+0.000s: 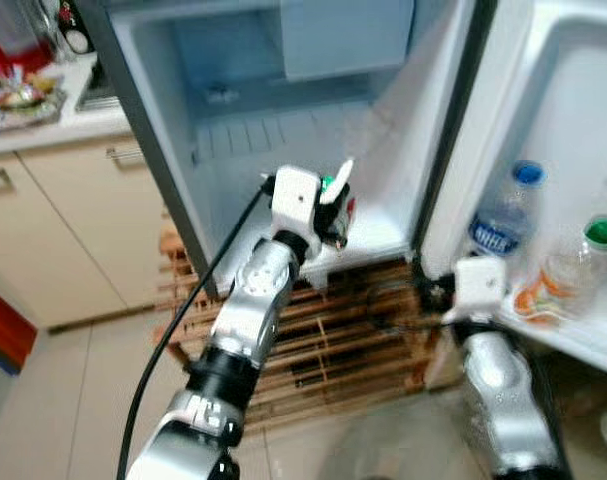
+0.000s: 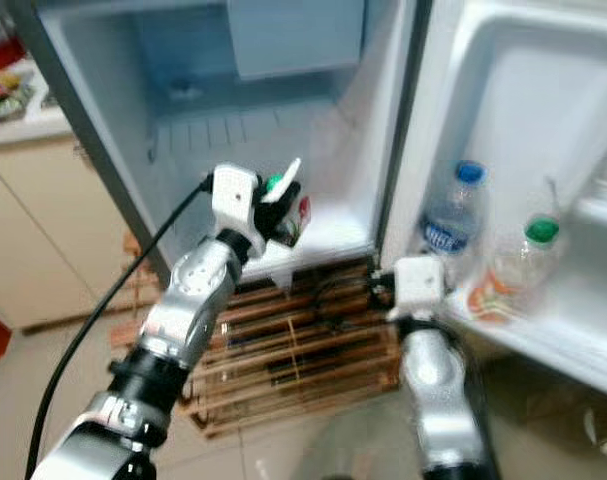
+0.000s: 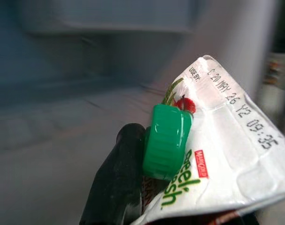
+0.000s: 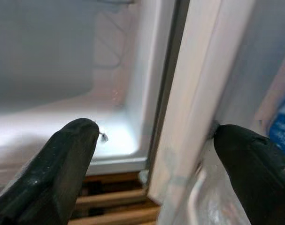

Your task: Restocking fridge

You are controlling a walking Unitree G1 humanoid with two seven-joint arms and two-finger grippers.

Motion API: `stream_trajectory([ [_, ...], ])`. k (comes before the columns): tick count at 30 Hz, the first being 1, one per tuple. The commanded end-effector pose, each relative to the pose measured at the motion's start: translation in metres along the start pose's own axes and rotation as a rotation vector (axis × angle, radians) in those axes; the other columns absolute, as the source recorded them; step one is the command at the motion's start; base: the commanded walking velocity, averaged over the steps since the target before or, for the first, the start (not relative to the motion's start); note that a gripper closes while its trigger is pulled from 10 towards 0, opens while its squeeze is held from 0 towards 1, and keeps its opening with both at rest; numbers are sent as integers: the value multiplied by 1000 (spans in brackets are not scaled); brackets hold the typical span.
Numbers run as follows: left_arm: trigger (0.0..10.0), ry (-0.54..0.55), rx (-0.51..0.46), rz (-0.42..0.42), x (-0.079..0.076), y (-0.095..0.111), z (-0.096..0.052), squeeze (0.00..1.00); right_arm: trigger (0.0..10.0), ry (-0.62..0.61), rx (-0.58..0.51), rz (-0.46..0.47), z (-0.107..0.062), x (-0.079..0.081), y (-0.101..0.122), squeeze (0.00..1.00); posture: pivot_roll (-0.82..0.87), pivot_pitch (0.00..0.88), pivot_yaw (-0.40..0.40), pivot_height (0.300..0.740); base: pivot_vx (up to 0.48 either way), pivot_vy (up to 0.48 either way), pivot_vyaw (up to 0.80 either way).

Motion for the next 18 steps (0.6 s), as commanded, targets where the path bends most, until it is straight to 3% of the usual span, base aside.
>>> stream_trajectory([
  [1,10000,30,32,0,7,-7,-1,0,10000,99,-25,23,1,26,9,0,-164,0,52,740,0,0,0],
  [7,10000,34,37,-8,8,-8,-1,0,10000,100,-6,10,-5,22,4,0,-172,0,48,740,0,0,0],
  [10,10000,35,43,-9,8,-10,0,0,10000,34,10,-42,-4,2,3,0,-183,0,46,740,0,0,0],
  [13,10000,34,43,-12,7,-10,1,0,10000,28,7,-53,-4,-2,5,0,-184,0,45,740,0,0,0],
  [18,10000,30,46,-14,5,-11,1,0,10000,85,-32,-50,-3,9,16,0,-185,0,45,740,0,0,0],
])
Point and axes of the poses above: a point about 5 cm out from each wrist's last joint towards the gripper, its own z axis pointing out of the wrist towards the gripper, its own y axis along the axis of the wrist's last joint, x = y × z, the point moved 6 cm from there along z, pointing out of the wrist towards the gripper, and after that the axes turned 9 degrees about z, right-handed, at the moved point
